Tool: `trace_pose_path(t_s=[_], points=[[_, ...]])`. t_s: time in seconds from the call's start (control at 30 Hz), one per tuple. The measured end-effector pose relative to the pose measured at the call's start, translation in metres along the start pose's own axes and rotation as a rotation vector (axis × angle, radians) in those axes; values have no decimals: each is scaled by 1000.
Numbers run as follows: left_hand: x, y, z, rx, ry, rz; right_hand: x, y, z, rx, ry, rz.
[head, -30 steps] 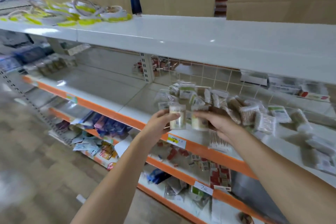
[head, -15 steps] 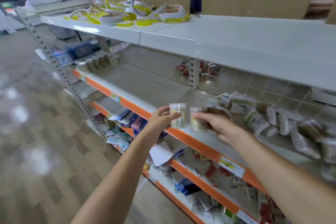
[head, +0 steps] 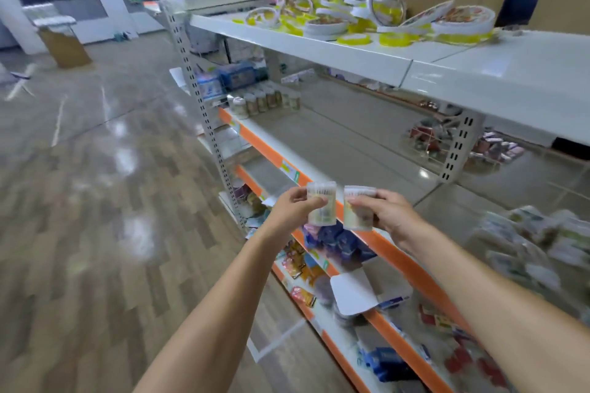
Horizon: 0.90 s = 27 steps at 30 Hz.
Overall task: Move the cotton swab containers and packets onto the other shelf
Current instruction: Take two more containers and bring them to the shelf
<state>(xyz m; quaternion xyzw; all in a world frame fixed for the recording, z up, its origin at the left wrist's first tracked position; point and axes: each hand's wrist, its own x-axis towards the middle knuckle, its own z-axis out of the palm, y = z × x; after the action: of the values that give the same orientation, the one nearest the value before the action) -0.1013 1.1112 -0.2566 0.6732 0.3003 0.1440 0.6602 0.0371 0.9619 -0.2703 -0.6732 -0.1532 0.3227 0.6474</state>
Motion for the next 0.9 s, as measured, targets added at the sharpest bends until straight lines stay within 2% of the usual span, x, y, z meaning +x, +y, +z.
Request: trace_pose_path(t_s=[0.57, 0.9], points=[[144, 2, -138, 2, 207, 9, 174, -25, 135, -62, -168, -9], [251, 29, -192, 58, 186, 11, 280, -57, 184, -71, -174, -17]])
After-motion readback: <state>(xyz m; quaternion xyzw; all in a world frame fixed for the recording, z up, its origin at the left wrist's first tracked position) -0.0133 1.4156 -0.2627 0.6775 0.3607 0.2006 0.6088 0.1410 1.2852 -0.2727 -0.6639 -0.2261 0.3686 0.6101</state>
